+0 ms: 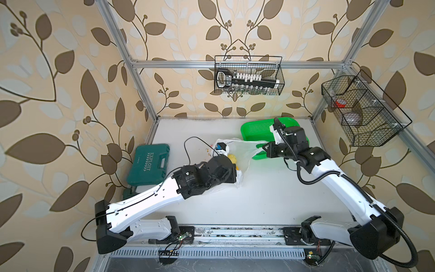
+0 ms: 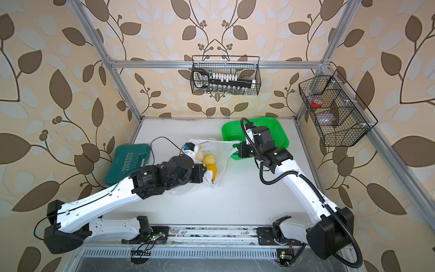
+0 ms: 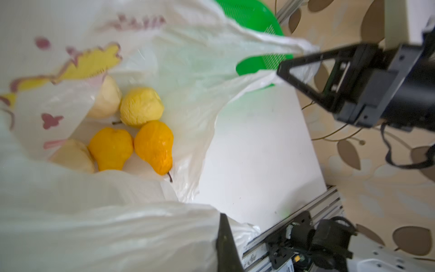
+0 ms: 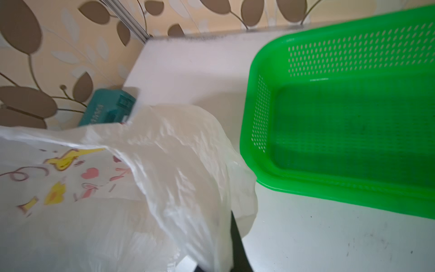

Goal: Place the pears into plastic bags & tie knots
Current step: Adjust the plastic bag at the center of the board, then tie the plastic bag at the center of the board.

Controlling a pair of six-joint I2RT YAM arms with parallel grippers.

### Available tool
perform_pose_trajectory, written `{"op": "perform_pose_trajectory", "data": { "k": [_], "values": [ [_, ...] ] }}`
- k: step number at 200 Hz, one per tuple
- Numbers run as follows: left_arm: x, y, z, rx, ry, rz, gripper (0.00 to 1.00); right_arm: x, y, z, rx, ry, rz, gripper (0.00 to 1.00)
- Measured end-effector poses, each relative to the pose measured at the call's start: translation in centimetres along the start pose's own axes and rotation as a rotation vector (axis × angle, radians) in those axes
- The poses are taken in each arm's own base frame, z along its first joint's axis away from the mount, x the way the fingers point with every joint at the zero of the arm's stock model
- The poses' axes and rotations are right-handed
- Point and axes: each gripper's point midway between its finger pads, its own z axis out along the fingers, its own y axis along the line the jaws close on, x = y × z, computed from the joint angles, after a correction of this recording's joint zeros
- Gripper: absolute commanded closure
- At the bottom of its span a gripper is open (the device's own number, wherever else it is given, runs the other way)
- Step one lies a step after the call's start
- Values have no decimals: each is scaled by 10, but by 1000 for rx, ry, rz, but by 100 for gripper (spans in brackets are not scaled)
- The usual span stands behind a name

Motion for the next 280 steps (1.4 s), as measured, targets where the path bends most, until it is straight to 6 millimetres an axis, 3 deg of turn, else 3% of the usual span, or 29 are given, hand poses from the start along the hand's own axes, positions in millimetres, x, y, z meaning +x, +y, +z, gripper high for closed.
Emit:
{"op": "perform_pose_trajectory", "data": {
  "k": [21,37,56,80,100,116,143,160,180,202,216,228,260,280],
  "values": [
    [-81,9,-44,27,-194,-50,100,-46,27,-52,-43,-120,-14,100],
    [-122,14,-75,32,-299,-53,100,-71,45,-88,-73,-189,-21,100],
    [-144,8,-93,57,-338,-19,100,-85,62,-119,-105,-228,-25,100],
    [-158,12,-96,46,-339,15,100,-86,79,-138,-144,-226,-26,100],
    [-161,25,-89,23,-317,20,100,-79,85,-137,-156,-197,-26,100],
    [-153,37,-78,13,-283,14,100,-64,80,-122,-150,-160,-11,100],
    [-104,69,-44,-7,-168,10,100,-11,50,-76,-70,-24,26,100],
    [-77,86,-28,-32,-94,5,100,7,36,-54,-18,40,40,100],
    [-76,82,-28,-13,-85,33,100,-1,36,-50,-7,35,38,100],
    [-94,63,-43,43,-141,74,100,-33,49,-65,-33,-51,21,100],
    [-105,49,-55,86,-180,101,100,-47,56,-75,-49,-100,14,54],
    [-110,40,-63,117,-204,119,100,-53,56,-79,-45,-123,2,35],
    [-109,33,-63,161,-198,129,100,-57,49,-83,-4,-148,-10,29],
    [-103,32,-59,179,-178,126,100,-62,54,-98,-18,-185,-15,27]
  ]
}}
